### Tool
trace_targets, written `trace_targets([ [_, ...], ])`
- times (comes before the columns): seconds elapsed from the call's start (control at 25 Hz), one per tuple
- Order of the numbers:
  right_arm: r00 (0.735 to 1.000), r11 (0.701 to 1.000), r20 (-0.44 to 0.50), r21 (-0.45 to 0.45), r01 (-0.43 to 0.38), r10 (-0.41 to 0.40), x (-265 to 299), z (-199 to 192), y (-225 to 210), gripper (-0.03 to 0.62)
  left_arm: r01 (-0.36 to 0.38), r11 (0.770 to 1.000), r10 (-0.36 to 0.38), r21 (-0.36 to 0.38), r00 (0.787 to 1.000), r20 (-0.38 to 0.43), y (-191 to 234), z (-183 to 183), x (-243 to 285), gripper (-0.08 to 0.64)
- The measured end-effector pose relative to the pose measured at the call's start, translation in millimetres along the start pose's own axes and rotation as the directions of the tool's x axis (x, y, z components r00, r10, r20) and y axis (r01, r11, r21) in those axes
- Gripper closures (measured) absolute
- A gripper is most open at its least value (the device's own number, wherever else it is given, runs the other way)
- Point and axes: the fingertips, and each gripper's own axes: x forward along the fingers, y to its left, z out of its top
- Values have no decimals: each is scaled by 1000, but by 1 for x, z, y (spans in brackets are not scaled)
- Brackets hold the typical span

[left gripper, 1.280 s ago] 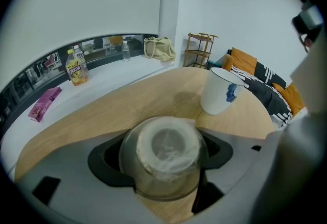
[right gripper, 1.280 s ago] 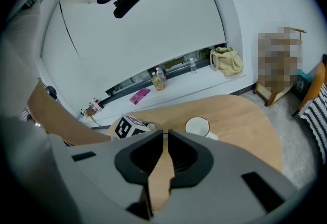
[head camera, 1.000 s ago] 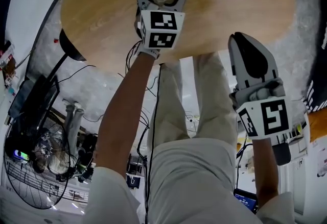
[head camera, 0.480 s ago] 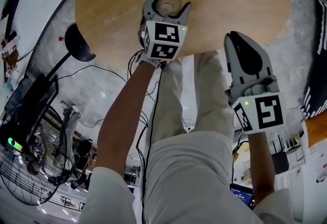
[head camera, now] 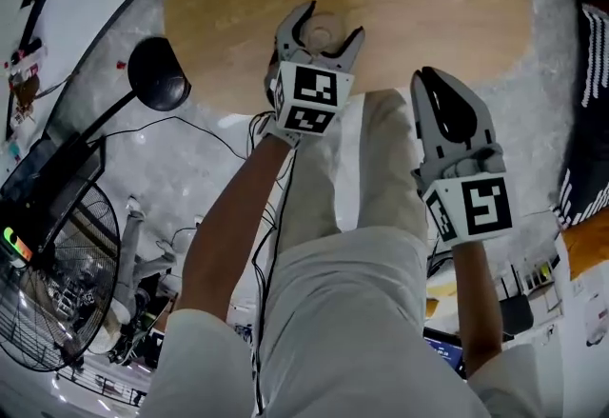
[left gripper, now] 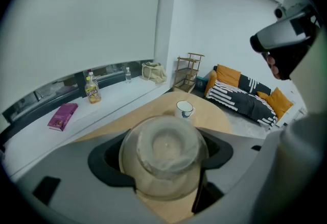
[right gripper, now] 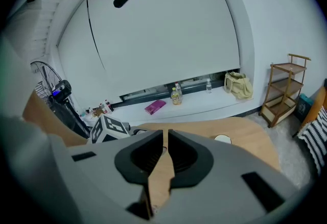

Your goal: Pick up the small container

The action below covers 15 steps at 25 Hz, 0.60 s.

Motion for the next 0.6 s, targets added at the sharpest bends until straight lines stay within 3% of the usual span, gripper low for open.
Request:
trace_targets([
  [0.6,998,999,66,-38,14,-11,-48,29,51,555,4,998,1,-62,996,93,-39,34,-117,219],
])
